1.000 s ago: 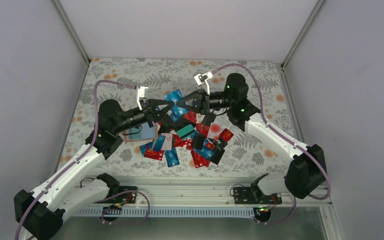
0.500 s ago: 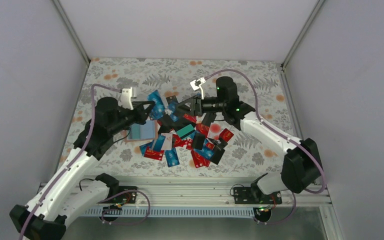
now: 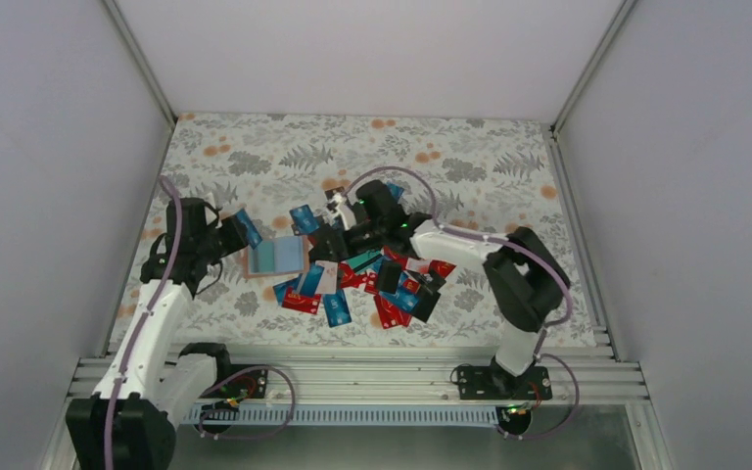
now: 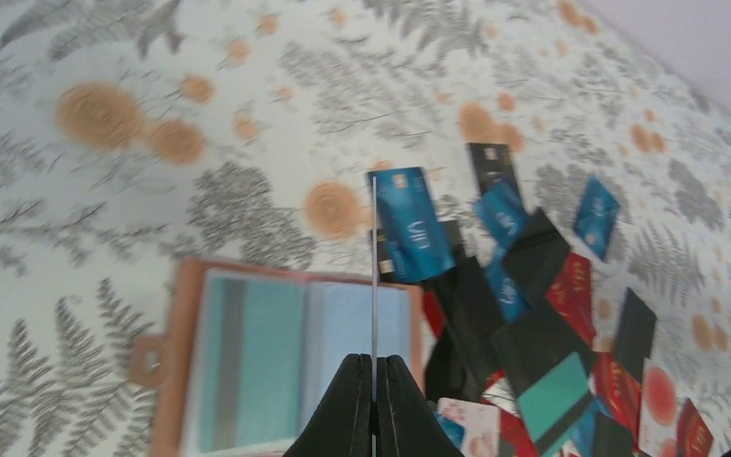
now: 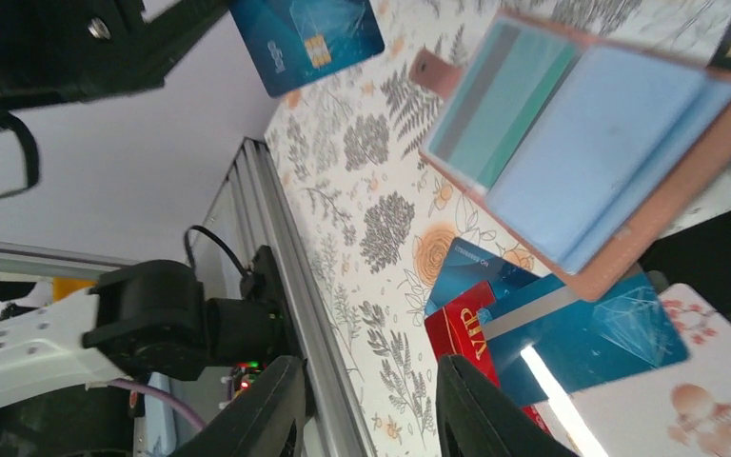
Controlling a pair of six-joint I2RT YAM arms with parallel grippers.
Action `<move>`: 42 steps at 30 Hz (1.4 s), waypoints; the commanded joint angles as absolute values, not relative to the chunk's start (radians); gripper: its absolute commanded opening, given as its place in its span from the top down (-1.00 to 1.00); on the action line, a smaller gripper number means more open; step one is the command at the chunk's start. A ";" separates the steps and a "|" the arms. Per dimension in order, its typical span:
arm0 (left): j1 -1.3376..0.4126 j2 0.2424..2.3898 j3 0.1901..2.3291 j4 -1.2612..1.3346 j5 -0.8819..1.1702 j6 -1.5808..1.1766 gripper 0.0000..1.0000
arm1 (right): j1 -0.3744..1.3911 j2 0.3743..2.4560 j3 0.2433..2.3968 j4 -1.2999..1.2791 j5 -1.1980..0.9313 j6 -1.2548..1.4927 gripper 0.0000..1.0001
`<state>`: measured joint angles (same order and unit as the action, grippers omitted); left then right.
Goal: Put the credit cards into the card holder
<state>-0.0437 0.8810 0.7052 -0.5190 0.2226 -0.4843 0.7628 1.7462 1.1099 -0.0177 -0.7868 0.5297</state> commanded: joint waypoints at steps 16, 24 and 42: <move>0.149 1.070 0.644 -0.454 0.492 -0.422 0.95 | 0.888 2.170 1.369 -0.040 -0.752 0.501 0.40; 0.149 1.100 0.648 -0.465 0.487 -0.419 0.95 | 0.844 2.227 1.404 -0.046 -0.749 0.502 0.44; 0.147 1.103 0.554 -0.367 0.490 -0.500 0.95 | 0.778 2.190 1.425 -0.086 -0.807 0.454 0.45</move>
<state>0.1440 1.1183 0.5835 -0.4244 0.4828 -0.4583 0.7845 2.2414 1.4273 -0.0662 -0.7788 0.4839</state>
